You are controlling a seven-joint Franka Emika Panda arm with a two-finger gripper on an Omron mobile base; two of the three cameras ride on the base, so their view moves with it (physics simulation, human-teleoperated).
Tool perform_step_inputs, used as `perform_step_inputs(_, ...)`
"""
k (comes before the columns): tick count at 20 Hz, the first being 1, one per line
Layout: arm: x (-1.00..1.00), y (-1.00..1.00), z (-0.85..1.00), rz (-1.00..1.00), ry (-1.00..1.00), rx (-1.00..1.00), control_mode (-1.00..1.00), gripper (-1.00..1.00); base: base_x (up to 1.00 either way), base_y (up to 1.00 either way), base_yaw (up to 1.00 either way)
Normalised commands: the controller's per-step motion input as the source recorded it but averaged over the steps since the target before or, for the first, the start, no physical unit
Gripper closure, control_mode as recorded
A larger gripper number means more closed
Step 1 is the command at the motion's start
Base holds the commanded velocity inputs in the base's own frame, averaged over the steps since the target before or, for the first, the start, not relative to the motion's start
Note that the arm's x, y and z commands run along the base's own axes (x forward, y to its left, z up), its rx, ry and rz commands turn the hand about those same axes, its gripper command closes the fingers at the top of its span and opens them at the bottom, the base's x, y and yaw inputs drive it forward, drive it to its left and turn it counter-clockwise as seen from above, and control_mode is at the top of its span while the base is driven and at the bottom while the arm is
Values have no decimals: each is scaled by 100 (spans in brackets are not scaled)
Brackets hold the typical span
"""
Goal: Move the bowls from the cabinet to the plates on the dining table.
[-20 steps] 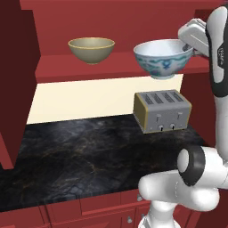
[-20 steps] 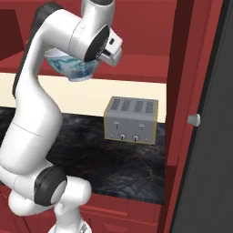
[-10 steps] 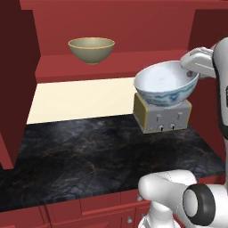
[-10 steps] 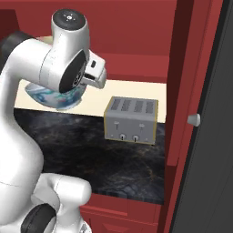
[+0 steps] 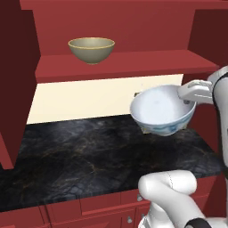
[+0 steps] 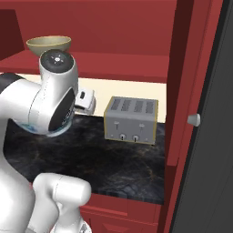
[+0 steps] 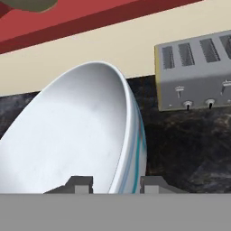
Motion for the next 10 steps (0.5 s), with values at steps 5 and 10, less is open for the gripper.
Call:
perform_step_inputs(5,-31,42,-41,6,4,3,-100,100,0,0,0)
perform_step_inputs(10,-12,6,-11,4,2,17,-100,100,0,0,0)
